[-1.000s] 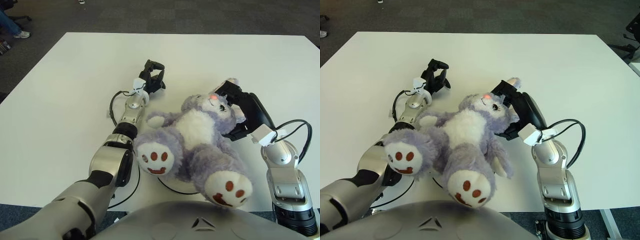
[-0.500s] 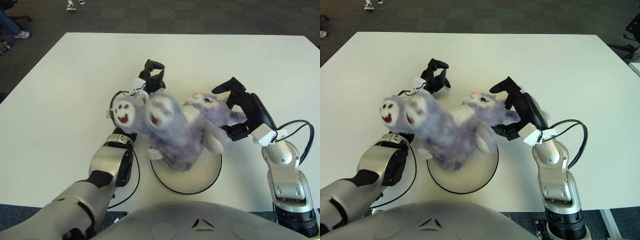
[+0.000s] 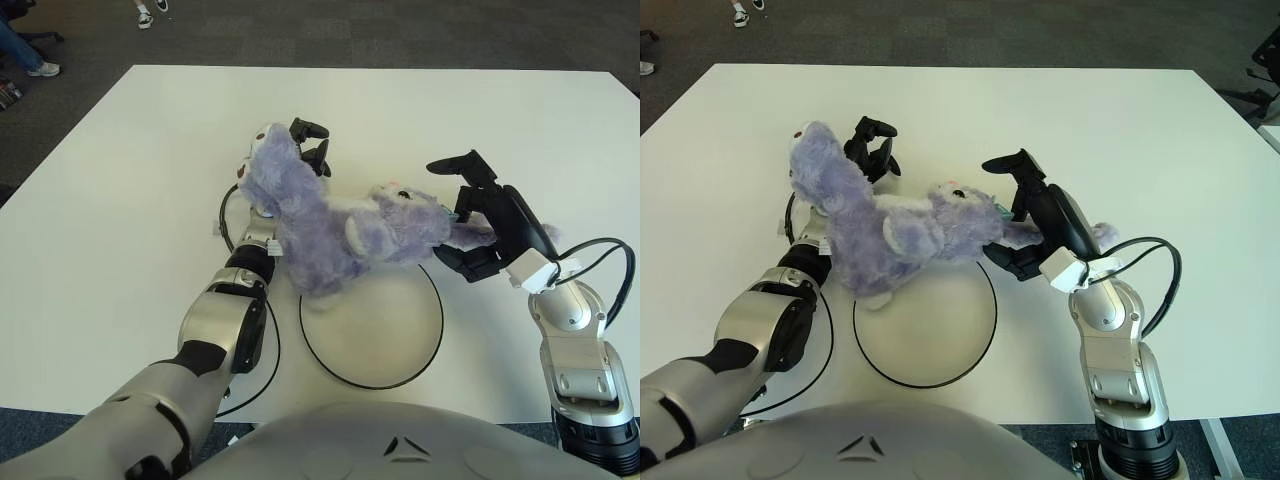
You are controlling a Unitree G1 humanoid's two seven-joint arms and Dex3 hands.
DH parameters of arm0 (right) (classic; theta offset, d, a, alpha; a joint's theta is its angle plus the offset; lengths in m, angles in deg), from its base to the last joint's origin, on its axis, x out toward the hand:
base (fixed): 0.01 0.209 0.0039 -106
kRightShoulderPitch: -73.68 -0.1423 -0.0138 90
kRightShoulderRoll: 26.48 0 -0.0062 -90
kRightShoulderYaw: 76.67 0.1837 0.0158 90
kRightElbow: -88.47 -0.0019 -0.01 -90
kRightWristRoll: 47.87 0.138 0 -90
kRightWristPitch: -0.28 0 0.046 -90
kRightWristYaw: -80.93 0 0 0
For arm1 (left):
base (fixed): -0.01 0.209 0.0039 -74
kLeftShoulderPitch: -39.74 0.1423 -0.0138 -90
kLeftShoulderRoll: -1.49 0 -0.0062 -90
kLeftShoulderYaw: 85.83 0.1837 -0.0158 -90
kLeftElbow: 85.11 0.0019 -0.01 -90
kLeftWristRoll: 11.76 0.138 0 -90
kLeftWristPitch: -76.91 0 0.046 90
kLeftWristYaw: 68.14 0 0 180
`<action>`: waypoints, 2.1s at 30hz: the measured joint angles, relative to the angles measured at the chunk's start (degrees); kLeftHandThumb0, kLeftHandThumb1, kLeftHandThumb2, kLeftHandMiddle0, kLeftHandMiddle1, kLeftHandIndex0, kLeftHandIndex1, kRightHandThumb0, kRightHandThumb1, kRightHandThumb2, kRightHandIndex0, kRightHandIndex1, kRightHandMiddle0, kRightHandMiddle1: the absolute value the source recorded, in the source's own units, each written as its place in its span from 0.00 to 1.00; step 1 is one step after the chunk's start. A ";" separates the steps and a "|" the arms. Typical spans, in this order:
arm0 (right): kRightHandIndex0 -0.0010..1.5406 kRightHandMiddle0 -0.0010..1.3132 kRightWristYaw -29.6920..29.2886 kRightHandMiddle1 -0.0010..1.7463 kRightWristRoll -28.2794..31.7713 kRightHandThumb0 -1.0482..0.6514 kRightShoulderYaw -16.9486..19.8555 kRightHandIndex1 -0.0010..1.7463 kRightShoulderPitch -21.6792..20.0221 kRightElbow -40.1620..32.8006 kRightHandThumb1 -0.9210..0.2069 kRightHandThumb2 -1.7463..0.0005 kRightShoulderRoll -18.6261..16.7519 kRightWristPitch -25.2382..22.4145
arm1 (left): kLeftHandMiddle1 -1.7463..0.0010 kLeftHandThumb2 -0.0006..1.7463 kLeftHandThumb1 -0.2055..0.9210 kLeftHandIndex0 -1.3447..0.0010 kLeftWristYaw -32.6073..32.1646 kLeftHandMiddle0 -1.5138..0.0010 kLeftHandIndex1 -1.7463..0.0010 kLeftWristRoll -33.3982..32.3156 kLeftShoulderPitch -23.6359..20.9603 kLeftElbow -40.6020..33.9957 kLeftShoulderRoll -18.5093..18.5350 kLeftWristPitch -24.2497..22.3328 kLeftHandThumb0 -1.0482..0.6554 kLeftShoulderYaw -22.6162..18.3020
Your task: Put the doll into the plate.
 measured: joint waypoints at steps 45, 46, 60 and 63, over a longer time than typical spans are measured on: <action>0.15 0.00 3.45 0.53 13.52 0.45 16.01 0.40 -0.27 0.28 0.76 0.33 5.80 2.68 | 0.01 0.31 1.00 0.87 0.01 0.45 0.00 0.29 -0.08 0.01 -0.27 1.17 0.41 -0.06; 0.14 0.00 3.83 0.52 13.81 0.44 17.38 0.39 -0.30 0.28 0.76 0.33 6.63 2.76 | 0.01 0.31 1.00 0.87 0.01 0.45 0.00 0.29 -0.08 0.02 -0.27 1.21 0.41 -0.07; 0.09 0.00 17.59 0.36 28.55 0.56 33.98 0.21 -5.58 2.52 0.78 0.29 25.99 -14.66 | 0.00 0.31 1.00 0.87 0.01 0.45 0.00 1.17 -0.33 1.54 -0.18 1.86 0.41 0.06; 0.09 0.00 18.17 0.36 29.74 0.56 35.21 0.21 -7.12 2.45 0.78 0.29 28.20 -16.57 | 0.00 0.31 1.00 0.87 0.00 0.45 0.00 1.37 -0.41 1.67 -0.12 2.06 0.41 0.06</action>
